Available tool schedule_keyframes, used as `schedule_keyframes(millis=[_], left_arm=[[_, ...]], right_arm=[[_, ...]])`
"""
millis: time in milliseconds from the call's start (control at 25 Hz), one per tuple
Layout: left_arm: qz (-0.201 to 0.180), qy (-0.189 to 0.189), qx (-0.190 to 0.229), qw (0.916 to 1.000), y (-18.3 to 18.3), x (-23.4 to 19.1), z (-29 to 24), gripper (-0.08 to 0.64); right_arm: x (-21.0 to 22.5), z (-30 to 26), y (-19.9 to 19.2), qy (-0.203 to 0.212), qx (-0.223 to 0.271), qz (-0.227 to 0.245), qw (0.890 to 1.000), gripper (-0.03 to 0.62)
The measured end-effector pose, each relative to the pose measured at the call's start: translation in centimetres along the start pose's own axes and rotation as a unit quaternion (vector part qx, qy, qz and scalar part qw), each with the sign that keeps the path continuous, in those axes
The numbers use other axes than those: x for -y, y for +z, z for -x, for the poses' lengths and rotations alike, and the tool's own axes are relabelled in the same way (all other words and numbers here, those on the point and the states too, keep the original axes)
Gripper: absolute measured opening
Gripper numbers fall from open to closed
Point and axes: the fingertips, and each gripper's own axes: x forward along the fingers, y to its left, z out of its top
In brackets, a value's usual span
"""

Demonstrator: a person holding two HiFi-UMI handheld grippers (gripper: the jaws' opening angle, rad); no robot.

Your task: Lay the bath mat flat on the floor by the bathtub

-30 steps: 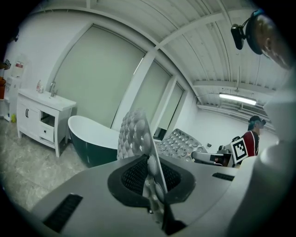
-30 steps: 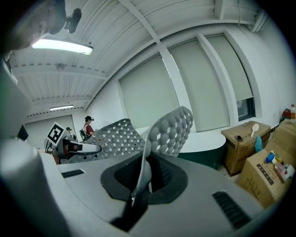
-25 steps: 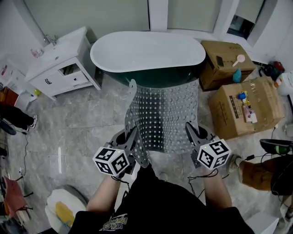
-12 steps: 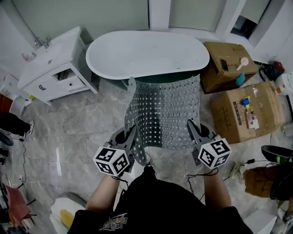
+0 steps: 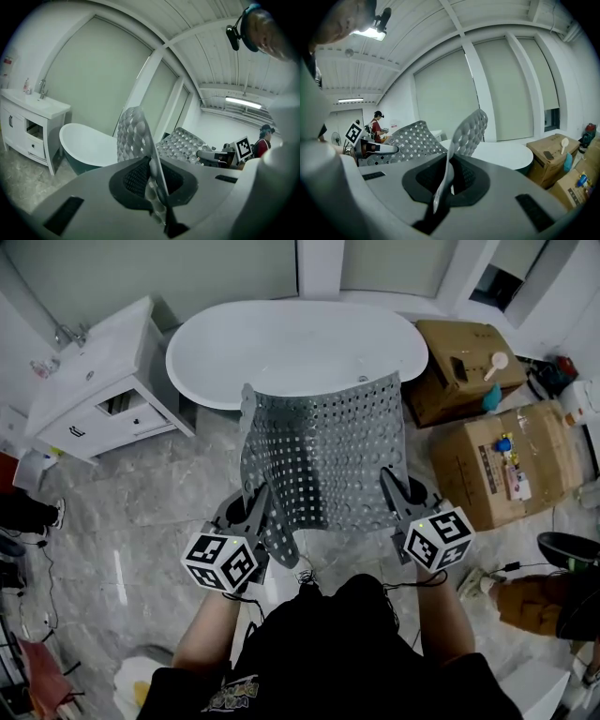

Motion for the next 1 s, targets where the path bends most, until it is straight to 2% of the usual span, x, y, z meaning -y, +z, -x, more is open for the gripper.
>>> schedule_keyframes(millis=[200, 400, 600, 1000], left_arm=[[-0.005, 0.002, 0.008, 1.0000, 1.3, -0.3, -1.7, 0.034], [-0.014, 0.016, 0.010, 0.9997, 2.2, 0.6, -4.7, 0.034], [-0.012, 0.037, 0.019, 0.9991, 2.4, 3.4, -9.3, 0.034], [-0.015, 0.082, 0.031, 0.9960, 1.2, 8.6, -17.8, 0.034]], right_arm=[[1.5, -1.2, 1.3, 0.001, 0.007, 0.008, 1.000, 0.029], [5.0, -2.3, 2.5, 0.010, 0.009, 0.022, 1.000, 0.029], [10.6, -2.6, 3.4, 0.028, 0.006, 0.048, 0.998, 0.029], [21.6, -2.9, 3.2, 0.070, -0.007, 0.061, 0.996, 0.029]])
